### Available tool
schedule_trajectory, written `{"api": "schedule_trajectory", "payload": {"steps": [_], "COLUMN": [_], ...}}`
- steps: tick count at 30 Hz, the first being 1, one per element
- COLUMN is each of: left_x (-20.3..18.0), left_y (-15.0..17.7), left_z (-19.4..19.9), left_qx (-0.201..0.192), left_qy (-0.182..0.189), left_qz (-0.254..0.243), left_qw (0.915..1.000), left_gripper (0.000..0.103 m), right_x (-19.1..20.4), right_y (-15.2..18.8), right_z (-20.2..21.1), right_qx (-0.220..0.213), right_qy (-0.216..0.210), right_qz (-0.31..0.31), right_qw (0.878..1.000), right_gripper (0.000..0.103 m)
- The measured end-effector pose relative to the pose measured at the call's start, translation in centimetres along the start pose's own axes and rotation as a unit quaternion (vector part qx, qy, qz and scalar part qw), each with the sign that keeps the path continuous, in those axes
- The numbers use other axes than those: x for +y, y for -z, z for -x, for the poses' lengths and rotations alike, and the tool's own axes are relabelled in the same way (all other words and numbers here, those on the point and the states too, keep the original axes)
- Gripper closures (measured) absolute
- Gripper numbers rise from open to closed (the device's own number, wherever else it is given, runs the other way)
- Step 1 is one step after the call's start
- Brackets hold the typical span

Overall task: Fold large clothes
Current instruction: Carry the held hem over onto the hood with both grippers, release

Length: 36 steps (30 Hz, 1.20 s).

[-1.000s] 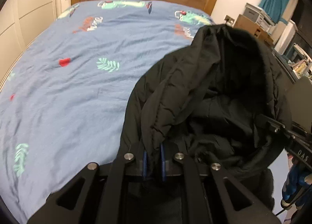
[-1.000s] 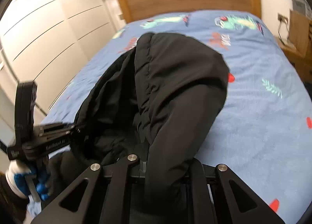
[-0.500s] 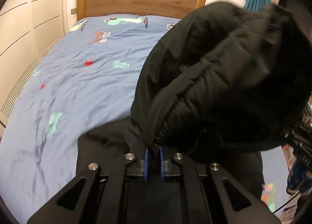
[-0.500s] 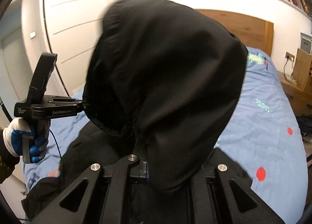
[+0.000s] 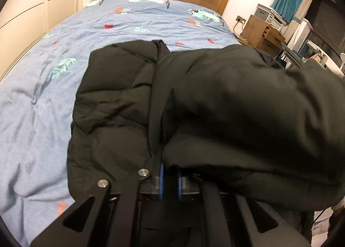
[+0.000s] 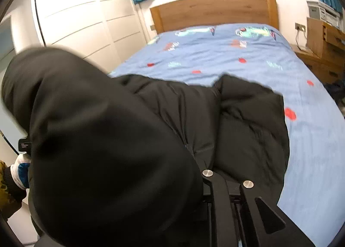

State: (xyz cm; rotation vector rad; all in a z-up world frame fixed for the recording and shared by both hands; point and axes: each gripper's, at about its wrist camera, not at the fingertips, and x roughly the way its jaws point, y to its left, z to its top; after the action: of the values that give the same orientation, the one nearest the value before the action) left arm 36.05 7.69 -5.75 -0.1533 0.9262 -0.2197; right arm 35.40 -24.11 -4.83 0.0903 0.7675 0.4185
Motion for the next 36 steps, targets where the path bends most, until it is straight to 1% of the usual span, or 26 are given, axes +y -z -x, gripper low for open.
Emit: {"api": "schedule_trajectory", "payload": {"steps": [4,7,8,10,12,13,14,15,16,17,18,19,21,28,31,33,36], "left_x": [-0.4,-1.0,-0.8,-0.8,-0.8,-0.8,-0.9,-0.9,-0.8,-0.7,-0.6,-0.6,-0.3,0.0,0.2,0.3,0.0], "left_y": [0.6,0.9,0.6,0.7,0.6,0.6,1.0,1.1,1.2,1.3,1.5,1.7,2.4,3.9,3.9,3.1,1.4], "left_z": [-0.5,-0.6,-1.1,-1.6,-1.8,-1.7,-1.6,-1.4,-1.2,-1.0,-0.8,-0.6,-0.1,2.1,3.5,4.5,5.4], "left_qx": [-0.004,-0.007,-0.007,-0.005,-0.006,-0.007,-0.008,-0.009,-0.012,-0.013,-0.010,-0.006,-0.005,-0.004,-0.013,-0.023,-0.035], "left_qy": [-0.011,-0.021,-0.028,-0.036,-0.037,-0.038,-0.040,-0.045,-0.047,-0.047,-0.046,-0.048,-0.051,-0.049,-0.045,-0.042,-0.036], "left_qz": [-0.011,-0.019,-0.021,-0.016,-0.006,-0.003,0.000,0.002,0.003,0.006,0.011,0.013,0.015,0.024,0.028,0.029,0.025], "left_qw": [0.9999,0.9996,0.9994,0.9992,0.9993,0.9992,0.9992,0.9990,0.9988,0.9988,0.9988,0.9988,0.9986,0.9985,0.9985,0.9984,0.9984], "left_gripper": [0.091,0.087,0.085,0.082,0.080,0.078,0.072,0.066,0.063,0.060,0.058,0.058,0.058,0.058,0.058,0.058,0.058], "right_x": [-1.3,-1.3,-1.2,-1.2,-1.5,-1.5,-1.4,-1.3,-1.1,-0.8,-0.8,-1.0,-1.4,-3.1,-3.7,-3.6,-3.3], "right_y": [1.5,1.6,1.5,1.3,1.5,1.7,1.8,1.8,1.9,2.4,2.7,2.8,3.2,4.7,4.8,4.4,2.7], "right_z": [-1.2,-1.8,-2.1,-2.9,-2.7,-2.4,-2.2,-1.9,-1.4,-0.7,-0.4,-0.1,0.4,2.5,3.7,4.7,5.6], "right_qx": [0.014,0.015,0.015,0.013,0.013,0.012,0.010,0.008,0.007,0.007,0.008,0.007,0.005,0.009,0.006,-0.002,-0.015], "right_qy": [0.007,0.014,0.018,0.023,0.029,0.032,0.033,0.035,0.038,0.040,0.043,0.046,0.050,0.065,0.072,0.079,0.083], "right_qz": [-0.009,-0.008,-0.006,-0.007,-0.009,-0.010,-0.011,-0.009,-0.005,-0.001,0.001,0.001,-0.007,-0.034,-0.046,-0.050,-0.043], "right_qw": [1.000,1.000,1.000,1.000,0.999,0.999,0.999,0.999,0.999,0.999,0.999,0.999,0.999,0.997,0.996,0.996,0.996], "right_gripper": [0.084,0.083,0.083,0.081,0.080,0.078,0.076,0.073,0.067,0.065,0.060,0.054,0.051,0.051,0.051,0.050,0.050]}}
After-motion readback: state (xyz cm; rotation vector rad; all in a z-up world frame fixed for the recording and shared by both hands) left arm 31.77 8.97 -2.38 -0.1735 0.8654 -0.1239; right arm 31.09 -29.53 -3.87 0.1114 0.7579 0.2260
